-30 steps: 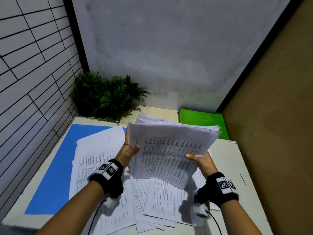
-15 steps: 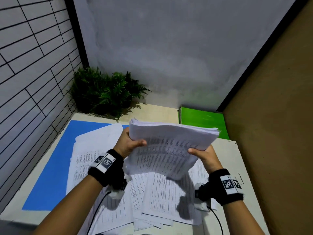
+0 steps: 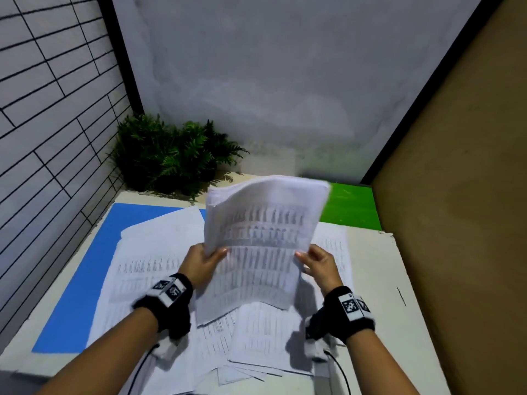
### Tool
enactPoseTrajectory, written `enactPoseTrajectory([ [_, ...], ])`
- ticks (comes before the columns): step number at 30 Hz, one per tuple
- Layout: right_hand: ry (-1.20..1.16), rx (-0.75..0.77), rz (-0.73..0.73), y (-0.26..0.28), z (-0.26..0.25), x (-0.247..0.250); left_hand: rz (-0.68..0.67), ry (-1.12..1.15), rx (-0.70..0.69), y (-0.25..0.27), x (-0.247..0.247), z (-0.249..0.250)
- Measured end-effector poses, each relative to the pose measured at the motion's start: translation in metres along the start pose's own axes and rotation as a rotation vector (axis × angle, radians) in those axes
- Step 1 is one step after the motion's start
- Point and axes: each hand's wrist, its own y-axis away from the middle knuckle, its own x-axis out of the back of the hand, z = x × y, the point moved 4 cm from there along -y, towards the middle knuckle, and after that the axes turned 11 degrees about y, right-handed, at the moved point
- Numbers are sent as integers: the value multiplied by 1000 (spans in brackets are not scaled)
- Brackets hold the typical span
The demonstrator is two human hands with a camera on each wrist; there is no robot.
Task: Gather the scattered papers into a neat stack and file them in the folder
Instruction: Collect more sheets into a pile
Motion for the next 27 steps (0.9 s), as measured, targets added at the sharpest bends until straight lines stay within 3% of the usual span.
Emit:
enactPoseTrajectory([
  [2,159,-138,95,-4,29,37,80,-25,1,1,20,5],
  [5,594,-491,137,0,92,94,160,-192,-9,0,53,16],
  [7,568,-632,155,7,111,98,207,-258,-27,-2,71,15],
  [11,507,-623,-52,8,103,54,247,-255,25,0,84,2],
  [13,509,-603,-75,5,101,37,255,-248,25,4,85,1],
  [19,568,-504,7,-2,85,44,230,-255,50,10,89,-8],
  [24,717,-571,24,10,79,38,226,-207,62,13,83,-13],
  [27,596,-582,119,25,74,30,227,-208,59,13,82,-13],
])
